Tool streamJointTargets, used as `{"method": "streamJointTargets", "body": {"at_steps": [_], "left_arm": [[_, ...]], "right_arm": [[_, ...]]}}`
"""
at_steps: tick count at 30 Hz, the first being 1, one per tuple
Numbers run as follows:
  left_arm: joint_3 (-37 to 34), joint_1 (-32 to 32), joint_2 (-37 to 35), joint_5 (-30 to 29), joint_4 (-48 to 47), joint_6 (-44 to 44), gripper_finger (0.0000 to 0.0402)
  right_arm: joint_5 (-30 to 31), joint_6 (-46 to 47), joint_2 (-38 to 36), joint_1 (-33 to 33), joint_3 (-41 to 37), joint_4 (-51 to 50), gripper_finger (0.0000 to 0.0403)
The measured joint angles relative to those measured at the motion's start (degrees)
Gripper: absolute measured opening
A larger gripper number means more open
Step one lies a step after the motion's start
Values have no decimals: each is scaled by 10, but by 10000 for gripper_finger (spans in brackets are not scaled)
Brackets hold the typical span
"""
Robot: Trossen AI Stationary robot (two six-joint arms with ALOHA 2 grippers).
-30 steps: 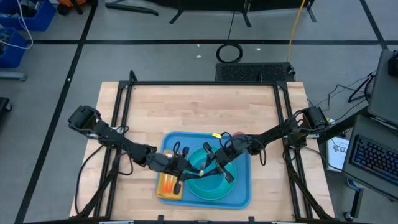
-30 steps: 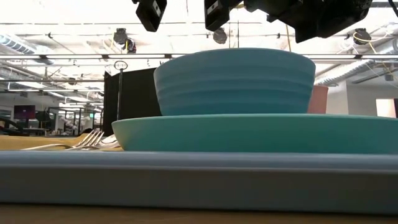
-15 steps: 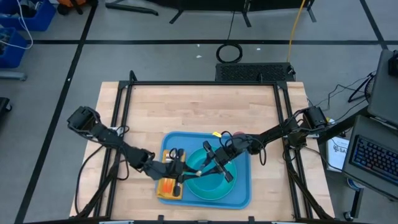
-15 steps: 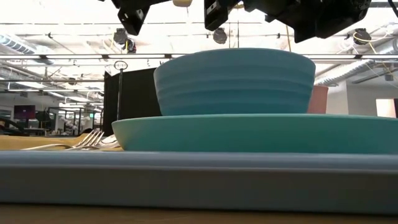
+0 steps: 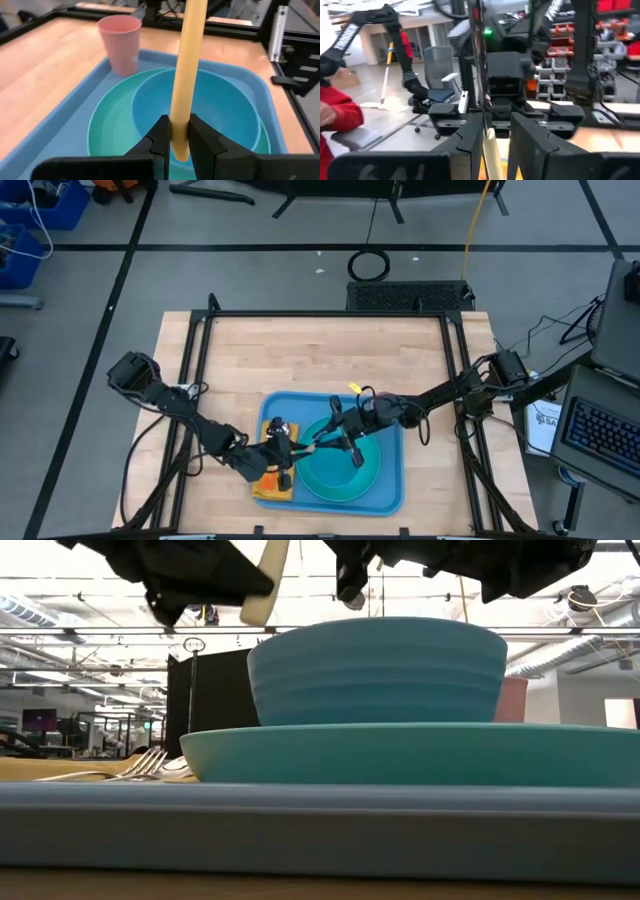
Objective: Set up tray
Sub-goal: Put the yellow table knife on top of the yellow table napkin to the right of the orange spoon
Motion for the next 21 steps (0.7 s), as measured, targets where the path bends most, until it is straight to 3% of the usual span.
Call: {"method": "streamJointTargets", "body": {"at_steps": [8,21], "left_arm": [[0,-21,0,-72,-73,-85,47],[-29,-27,0,-75,-79,-146,47]], "right_arm": [[3,14,0,0,0,19,90],[5,50,-42,-10,0,33,90]]}}
